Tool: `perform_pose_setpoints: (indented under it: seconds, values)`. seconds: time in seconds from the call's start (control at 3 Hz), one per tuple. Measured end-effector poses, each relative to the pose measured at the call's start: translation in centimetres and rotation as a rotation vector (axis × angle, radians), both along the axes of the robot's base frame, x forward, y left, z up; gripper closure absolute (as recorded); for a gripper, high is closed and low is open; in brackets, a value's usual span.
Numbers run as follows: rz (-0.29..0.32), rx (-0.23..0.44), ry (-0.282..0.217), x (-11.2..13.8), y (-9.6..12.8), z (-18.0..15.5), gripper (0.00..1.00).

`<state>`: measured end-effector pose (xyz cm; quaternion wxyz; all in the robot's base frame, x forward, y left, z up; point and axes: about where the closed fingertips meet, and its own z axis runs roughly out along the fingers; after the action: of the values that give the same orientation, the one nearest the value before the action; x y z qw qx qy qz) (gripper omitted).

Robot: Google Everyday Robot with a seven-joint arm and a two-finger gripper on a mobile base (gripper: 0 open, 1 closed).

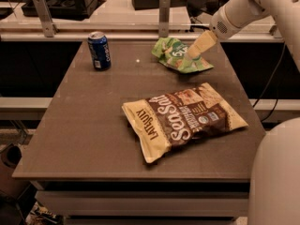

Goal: Pick green rice chip bag

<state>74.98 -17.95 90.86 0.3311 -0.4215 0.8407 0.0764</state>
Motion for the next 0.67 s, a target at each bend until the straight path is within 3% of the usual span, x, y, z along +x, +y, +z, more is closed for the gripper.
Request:
perform_pose_setpoints:
  seconds: [0.33, 0.67]
  values:
    - [0.001, 0.000, 0.001, 0.0, 0.0, -0.1, 0.00]
    - [0.013, -0.017, 0.030, 0.2, 1.5, -1.4, 0.00]
